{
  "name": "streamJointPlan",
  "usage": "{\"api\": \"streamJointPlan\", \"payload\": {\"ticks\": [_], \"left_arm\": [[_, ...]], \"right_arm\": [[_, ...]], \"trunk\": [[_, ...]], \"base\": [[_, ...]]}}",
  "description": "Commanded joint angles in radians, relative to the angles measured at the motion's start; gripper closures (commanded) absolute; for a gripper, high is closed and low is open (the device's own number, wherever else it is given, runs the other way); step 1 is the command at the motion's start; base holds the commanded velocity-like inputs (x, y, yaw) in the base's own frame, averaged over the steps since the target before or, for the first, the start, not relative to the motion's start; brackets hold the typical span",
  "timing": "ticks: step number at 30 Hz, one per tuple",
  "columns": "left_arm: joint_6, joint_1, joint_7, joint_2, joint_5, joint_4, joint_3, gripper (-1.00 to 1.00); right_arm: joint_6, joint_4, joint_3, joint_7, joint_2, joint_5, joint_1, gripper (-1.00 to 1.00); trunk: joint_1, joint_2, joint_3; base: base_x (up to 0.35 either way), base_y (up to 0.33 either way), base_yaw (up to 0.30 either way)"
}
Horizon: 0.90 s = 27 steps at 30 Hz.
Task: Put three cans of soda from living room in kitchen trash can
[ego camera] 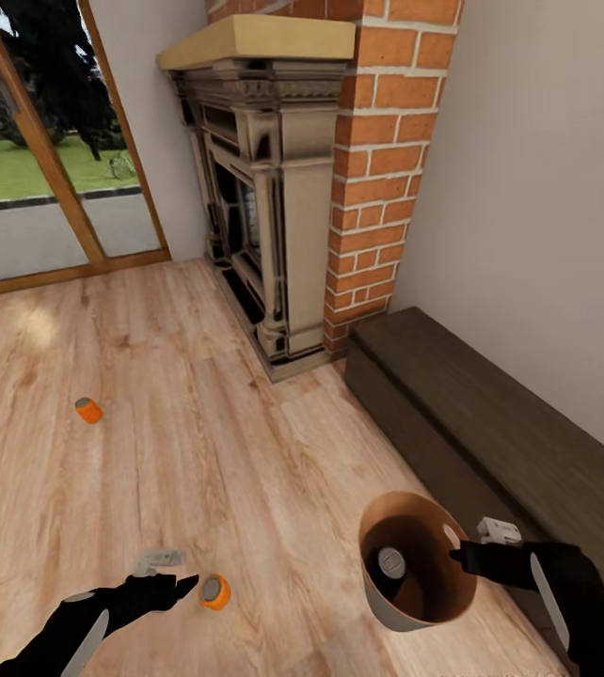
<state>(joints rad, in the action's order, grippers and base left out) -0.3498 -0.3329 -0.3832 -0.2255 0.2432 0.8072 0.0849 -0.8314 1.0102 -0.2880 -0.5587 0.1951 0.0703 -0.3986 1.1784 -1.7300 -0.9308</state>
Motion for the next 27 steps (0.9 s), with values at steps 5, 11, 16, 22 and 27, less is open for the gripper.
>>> {"api": "streamJointPlan", "payload": {"ticks": [5, 11, 16, 22, 27], "left_arm": [[-0.001, -0.001, -0.001, 0.000, -0.002, -0.001, 0.001, -1.00], [-0.001, -0.001, -0.002, 0.000, -0.003, -0.002, 0.002, -1.00], [-0.001, -0.002, -0.003, 0.000, -0.003, -0.002, 0.001, -1.00], [-0.001, -0.002, 0.002, 0.000, -0.003, -0.002, 0.001, -1.00], [0.009, -0.004, 0.007, 0.001, 0.000, -0.064, -0.001, -1.00]], "right_arm": [[-0.008, -0.001, 0.009, -0.003, -0.005, -0.021, 0.000, 1.00], [-0.008, -0.001, 0.013, -0.003, -0.006, -0.020, 0.000, 1.00], [-0.008, -0.001, 0.013, -0.003, -0.006, -0.021, 0.000, 1.00], [-0.008, -0.001, 0.013, -0.003, -0.006, -0.021, 0.001, 1.00], [-0.008, -0.001, 0.016, -0.002, -0.006, -0.022, 0.001, 1.00]], "trunk": [[0.000, 0.000, 0.002], [0.000, 0.000, 0.003], [0.000, 0.000, 0.003], [0.000, 0.000, 0.003], [0.008, -0.014, -0.004]], "base": [[0.101, -0.027, -0.134], [0.285, -0.004, -0.019], [0.271, 0.000, -0.002], [0.059, 0.000, 0.000], [0.009, 0.000, 0.000]]}}
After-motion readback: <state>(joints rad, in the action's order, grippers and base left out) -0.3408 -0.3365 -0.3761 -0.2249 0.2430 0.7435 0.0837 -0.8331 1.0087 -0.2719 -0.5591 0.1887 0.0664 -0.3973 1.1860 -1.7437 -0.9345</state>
